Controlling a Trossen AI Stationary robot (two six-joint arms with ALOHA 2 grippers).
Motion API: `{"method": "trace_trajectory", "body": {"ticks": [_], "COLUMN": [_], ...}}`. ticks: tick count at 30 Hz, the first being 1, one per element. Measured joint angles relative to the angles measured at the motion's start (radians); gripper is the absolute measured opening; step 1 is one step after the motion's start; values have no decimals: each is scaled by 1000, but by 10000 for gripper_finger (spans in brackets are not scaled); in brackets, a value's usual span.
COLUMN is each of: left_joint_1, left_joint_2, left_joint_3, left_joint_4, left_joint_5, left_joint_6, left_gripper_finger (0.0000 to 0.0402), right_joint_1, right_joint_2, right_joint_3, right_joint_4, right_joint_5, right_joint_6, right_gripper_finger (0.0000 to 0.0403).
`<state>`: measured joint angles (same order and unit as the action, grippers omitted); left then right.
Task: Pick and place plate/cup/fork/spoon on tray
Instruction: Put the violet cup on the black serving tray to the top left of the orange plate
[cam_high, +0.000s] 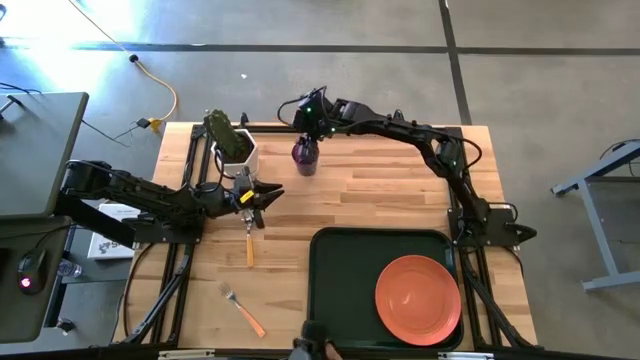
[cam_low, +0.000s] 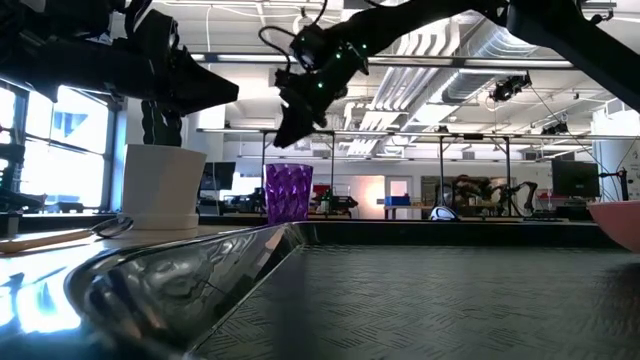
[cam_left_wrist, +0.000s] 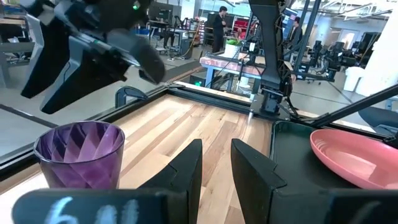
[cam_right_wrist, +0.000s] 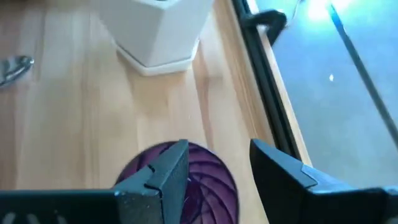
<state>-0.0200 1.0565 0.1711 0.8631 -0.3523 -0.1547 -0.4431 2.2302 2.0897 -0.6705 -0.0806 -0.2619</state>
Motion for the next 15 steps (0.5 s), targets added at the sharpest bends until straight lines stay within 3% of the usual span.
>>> {"method": "trace_trajectory", "body": {"ticks": [15], "left_joint_1": [0], "left_joint_2": [0], "left_joint_3": [0], "left_joint_4": [-2], "left_joint_5": [-35], "left_joint_6": [0], "left_gripper_finger": [76], "right_joint_1": [-67], "right_joint_2": [2], "right_joint_3": [-129], "right_joint_4": [-50], "right_joint_5": [-51], "right_joint_6": [81], "right_gripper_finger": [159]}}
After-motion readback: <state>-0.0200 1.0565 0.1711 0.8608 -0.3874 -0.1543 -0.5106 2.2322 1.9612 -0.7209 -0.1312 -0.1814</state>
